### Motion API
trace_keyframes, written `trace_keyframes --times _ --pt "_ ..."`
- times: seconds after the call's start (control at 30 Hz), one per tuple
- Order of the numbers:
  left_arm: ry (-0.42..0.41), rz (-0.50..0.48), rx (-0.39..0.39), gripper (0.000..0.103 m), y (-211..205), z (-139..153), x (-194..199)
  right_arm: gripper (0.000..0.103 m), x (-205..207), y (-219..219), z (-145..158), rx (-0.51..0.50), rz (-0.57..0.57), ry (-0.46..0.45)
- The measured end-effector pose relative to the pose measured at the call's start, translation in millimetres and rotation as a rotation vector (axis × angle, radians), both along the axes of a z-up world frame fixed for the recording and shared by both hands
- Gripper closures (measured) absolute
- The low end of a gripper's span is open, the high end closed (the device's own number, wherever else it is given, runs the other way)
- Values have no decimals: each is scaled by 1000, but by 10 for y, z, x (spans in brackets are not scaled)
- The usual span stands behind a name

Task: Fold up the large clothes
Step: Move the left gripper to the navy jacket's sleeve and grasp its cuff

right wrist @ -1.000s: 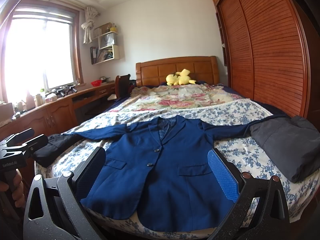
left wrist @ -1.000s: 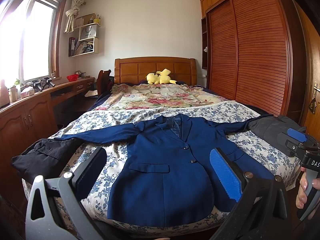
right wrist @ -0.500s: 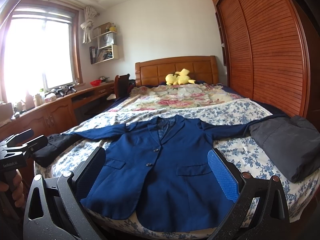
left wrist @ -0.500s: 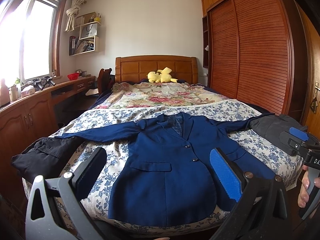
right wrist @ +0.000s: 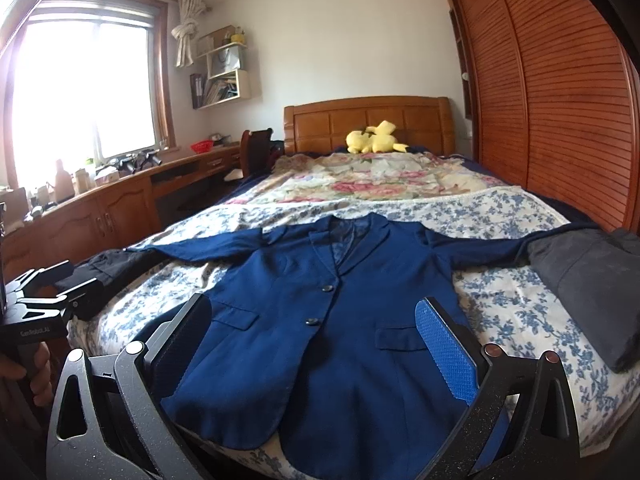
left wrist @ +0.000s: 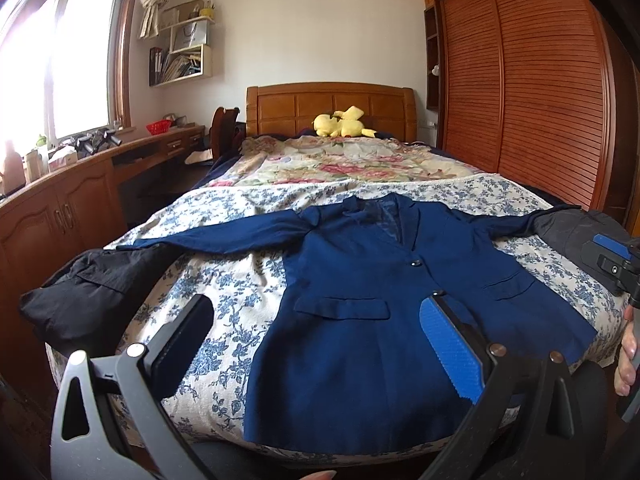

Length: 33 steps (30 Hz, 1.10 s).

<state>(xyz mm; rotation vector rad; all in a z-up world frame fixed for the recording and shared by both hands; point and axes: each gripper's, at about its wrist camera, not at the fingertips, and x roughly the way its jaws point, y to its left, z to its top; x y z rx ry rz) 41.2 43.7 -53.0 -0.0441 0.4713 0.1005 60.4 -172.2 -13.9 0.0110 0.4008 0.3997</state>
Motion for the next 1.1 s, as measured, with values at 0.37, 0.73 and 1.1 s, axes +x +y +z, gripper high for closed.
trace_keyframes --times 0.37,0.73,1.1 --pt "97 72 -10 0 439 -370 293 0 625 534 -308 1 123 5" --pt "159 112 30 0 784 -561 737 0 1440 1208 -593 -119 275 21" --pt "282 135 -84 0 1380 -769 1342 0 1704 1316 -1073 -155 344 111"
